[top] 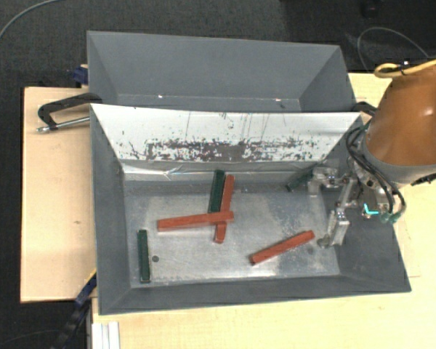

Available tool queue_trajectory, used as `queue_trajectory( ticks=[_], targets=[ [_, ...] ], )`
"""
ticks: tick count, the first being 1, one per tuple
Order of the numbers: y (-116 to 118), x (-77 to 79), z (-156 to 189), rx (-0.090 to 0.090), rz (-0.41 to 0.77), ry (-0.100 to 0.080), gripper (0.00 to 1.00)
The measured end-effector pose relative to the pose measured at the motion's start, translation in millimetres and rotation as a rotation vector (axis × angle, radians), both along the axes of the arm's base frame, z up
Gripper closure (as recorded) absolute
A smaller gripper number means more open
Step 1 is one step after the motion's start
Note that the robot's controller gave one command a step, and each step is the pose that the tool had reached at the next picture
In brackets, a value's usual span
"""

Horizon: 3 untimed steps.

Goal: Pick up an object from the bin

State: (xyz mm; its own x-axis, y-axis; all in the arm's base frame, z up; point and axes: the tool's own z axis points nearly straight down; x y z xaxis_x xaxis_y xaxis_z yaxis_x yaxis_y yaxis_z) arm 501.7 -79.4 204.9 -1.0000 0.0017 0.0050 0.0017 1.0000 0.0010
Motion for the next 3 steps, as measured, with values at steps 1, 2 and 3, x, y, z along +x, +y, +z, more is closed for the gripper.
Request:
queue_trajectory(
  ticks=[1, 2, 3],
  targets=[
    [27, 3.4, -138, 0.002, 0.169, 0.001, 0.0],
    [26, 5.4, -134, 0.0, 0.168, -0.005, 1.0],
    [15, 13.3, 8, -0.001, 0.239, -0.011, 1.0]
  ],
)
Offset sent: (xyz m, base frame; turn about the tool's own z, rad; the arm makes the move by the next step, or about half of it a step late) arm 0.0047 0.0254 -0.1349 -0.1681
